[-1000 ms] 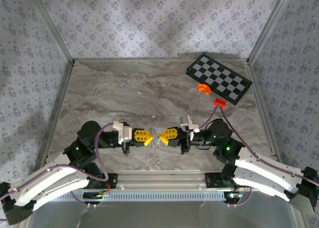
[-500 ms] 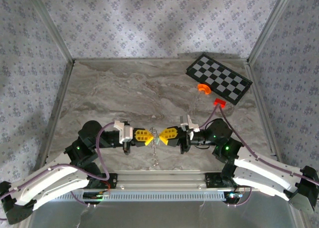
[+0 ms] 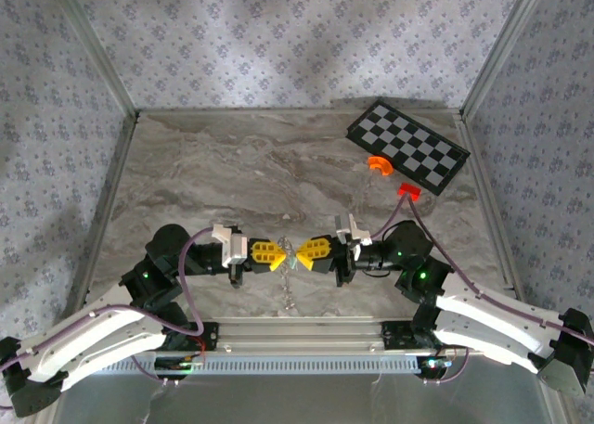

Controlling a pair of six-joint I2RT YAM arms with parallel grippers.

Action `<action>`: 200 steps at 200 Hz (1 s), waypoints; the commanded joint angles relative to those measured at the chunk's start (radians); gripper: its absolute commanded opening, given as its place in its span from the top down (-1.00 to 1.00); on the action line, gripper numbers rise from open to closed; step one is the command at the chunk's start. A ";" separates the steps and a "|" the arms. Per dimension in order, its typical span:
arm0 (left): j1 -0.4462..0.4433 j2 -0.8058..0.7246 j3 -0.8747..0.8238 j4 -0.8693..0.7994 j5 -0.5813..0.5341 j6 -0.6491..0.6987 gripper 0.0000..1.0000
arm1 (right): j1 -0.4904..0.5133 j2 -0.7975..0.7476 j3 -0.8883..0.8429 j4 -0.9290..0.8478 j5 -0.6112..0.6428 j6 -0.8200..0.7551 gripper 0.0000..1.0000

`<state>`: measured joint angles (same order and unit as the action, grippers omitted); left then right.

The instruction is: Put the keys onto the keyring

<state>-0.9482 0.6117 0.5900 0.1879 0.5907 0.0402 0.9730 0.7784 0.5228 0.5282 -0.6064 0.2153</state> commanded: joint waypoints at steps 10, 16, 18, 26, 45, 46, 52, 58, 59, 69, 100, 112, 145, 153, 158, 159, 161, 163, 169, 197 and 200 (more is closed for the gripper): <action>0.006 -0.003 0.010 0.069 0.019 -0.004 1.00 | -0.003 -0.018 -0.008 0.032 -0.026 0.014 1.00; 0.006 -0.002 0.010 0.070 0.020 -0.005 1.00 | -0.002 -0.018 -0.008 0.031 -0.026 0.015 1.00; 0.006 -0.003 0.010 0.070 0.020 -0.005 1.00 | -0.002 -0.018 -0.007 0.031 -0.026 0.015 1.00; 0.006 -0.003 0.010 0.070 0.020 -0.004 1.00 | -0.003 -0.018 -0.008 0.030 -0.025 0.015 1.00; 0.005 -0.004 0.008 0.071 0.018 -0.004 1.00 | -0.002 -0.018 -0.008 0.032 -0.027 0.015 1.00; 0.005 -0.004 0.008 0.071 0.018 -0.004 1.00 | -0.002 -0.018 -0.009 0.033 -0.027 0.014 1.00; 0.006 -0.004 0.008 0.070 0.018 -0.004 1.00 | -0.003 -0.018 -0.007 0.032 -0.027 0.014 1.00; 0.005 -0.004 0.008 0.071 0.018 -0.005 1.00 | -0.003 -0.018 -0.008 0.033 -0.027 0.014 1.00; 0.005 -0.004 0.008 0.071 0.018 -0.005 1.00 | -0.003 -0.018 -0.008 0.033 -0.028 0.015 1.00; 0.005 -0.004 0.005 0.071 0.018 -0.005 1.00 | -0.002 -0.018 -0.009 0.033 -0.030 0.015 1.00; 0.005 -0.005 0.007 0.069 0.018 -0.004 1.00 | -0.002 -0.016 -0.013 0.035 -0.029 0.015 1.00; 0.004 -0.004 0.005 0.070 0.020 -0.004 1.00 | -0.002 -0.016 -0.013 0.034 -0.027 0.014 1.00; 0.005 -0.006 0.006 0.070 0.018 -0.006 1.00 | -0.002 -0.017 -0.012 0.034 -0.029 0.016 1.00; 0.005 -0.007 0.006 0.070 0.019 -0.005 1.00 | -0.003 -0.018 -0.013 0.029 -0.030 0.016 1.00; 0.005 -0.007 0.005 0.068 0.019 -0.004 1.00 | -0.002 -0.019 -0.015 0.027 -0.030 0.016 1.00; 0.005 -0.007 0.006 0.068 0.019 -0.004 1.00 | -0.002 -0.020 -0.014 0.027 -0.030 0.016 1.00; 0.004 -0.007 0.007 0.068 0.018 -0.005 1.00 | -0.003 -0.021 -0.014 0.026 -0.030 0.016 1.00; 0.005 -0.007 0.006 0.068 0.018 -0.004 1.00 | -0.003 -0.022 -0.015 0.025 -0.030 0.016 1.00; 0.005 -0.007 0.006 0.067 0.018 -0.004 1.00 | -0.003 -0.022 -0.014 0.022 -0.030 0.016 1.00; 0.004 -0.007 0.004 0.069 0.018 -0.005 1.00 | -0.002 -0.033 -0.016 0.021 -0.023 0.013 1.00; 0.004 -0.006 0.005 0.071 0.018 -0.004 1.00 | -0.003 -0.033 -0.015 0.020 -0.023 0.012 1.00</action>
<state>-0.9482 0.6117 0.5900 0.1883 0.5907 0.0402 0.9730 0.7677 0.5182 0.5278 -0.6144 0.2214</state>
